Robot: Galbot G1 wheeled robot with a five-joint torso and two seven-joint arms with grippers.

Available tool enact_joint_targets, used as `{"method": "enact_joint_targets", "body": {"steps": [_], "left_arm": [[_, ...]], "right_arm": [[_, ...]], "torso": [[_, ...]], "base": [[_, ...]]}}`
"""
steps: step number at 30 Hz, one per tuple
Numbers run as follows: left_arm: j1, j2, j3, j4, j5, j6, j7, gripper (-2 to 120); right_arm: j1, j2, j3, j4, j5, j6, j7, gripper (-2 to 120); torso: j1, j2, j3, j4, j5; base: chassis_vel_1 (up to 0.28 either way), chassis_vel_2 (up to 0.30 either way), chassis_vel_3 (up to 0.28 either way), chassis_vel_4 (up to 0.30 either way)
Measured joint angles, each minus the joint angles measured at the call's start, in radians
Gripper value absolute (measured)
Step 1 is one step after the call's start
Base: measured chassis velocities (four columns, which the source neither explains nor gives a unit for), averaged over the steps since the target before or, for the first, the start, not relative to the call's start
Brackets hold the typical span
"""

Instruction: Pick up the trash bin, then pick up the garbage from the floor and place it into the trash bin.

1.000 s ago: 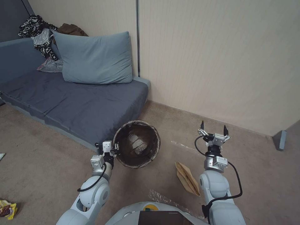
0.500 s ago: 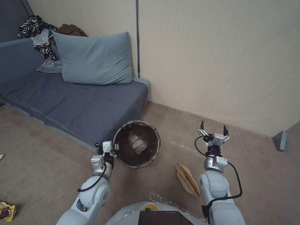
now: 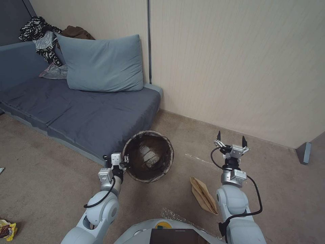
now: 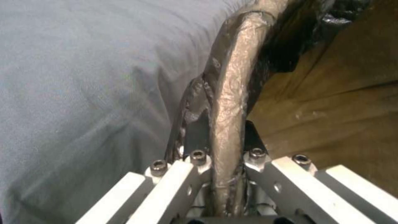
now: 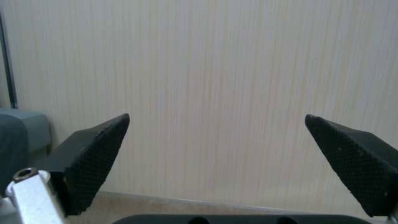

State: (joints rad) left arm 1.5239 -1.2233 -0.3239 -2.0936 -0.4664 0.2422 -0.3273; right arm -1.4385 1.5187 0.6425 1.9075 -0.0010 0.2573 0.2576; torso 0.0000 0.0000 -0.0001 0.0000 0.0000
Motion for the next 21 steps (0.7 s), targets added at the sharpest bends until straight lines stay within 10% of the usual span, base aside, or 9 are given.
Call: {"method": "enact_joint_targets", "body": {"steps": [21], "left_arm": [[0.0,0.0,0.0,0.0,0.0,0.0,0.0,0]], "right_arm": [[0.0,0.0,0.0,0.0,0.0,0.0,0.0,100]], "torso": [[0.0,0.0,0.0,0.0,0.0]], "base": [[0.0,0.0,0.0,0.0]]}}
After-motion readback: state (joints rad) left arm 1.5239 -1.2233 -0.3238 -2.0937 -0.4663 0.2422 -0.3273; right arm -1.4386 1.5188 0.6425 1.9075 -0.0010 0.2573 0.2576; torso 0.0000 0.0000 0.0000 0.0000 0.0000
